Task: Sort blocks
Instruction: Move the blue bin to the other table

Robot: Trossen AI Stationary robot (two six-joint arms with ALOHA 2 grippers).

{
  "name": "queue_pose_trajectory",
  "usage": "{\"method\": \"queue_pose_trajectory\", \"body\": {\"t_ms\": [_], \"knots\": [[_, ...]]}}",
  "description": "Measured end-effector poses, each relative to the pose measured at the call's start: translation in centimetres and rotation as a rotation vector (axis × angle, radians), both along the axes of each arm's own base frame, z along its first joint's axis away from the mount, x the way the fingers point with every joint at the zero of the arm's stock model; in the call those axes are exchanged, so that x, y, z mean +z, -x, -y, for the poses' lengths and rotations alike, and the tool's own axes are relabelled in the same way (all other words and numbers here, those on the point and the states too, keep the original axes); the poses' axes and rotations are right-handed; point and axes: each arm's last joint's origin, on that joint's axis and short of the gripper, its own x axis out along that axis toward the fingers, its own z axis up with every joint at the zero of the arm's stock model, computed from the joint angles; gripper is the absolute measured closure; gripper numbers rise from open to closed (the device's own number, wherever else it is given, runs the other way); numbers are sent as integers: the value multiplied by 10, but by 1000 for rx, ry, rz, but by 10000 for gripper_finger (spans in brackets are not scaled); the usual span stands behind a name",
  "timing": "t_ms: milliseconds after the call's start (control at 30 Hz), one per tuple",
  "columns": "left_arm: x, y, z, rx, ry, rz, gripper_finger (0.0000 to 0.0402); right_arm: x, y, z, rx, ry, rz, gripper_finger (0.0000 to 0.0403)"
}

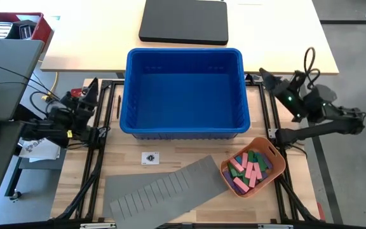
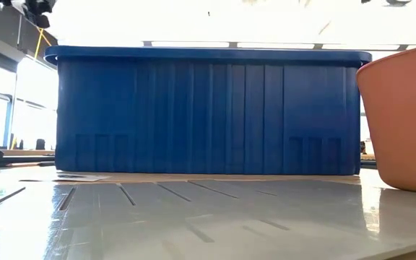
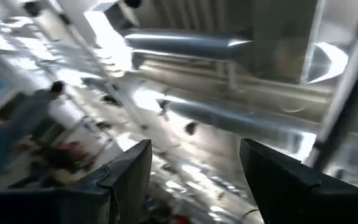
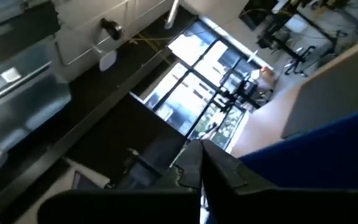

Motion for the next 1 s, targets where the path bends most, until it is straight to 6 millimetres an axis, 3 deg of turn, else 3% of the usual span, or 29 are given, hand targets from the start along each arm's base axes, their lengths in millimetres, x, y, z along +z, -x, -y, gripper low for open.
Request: {"method": "queue_pose_trajectory", "body": {"t_ms": [100,233,433,700,1000], "knots": [[3,-5,-2,41,58,-30,164,30,-8,-1,27,76,-31,402],[1,-10,-2,50,67,-62,164,65,-13,1,-100,220,-158,402],[-1,-14,-2,52,65,-103,164,96,-27,7,-254,224,-301,402],[-2,-16,-2,52,64,-125,164,109,-41,10,-240,190,-488,402],[-2,-16,-2,52,64,-124,164,104,-47,10,-218,167,-568,402]]}}
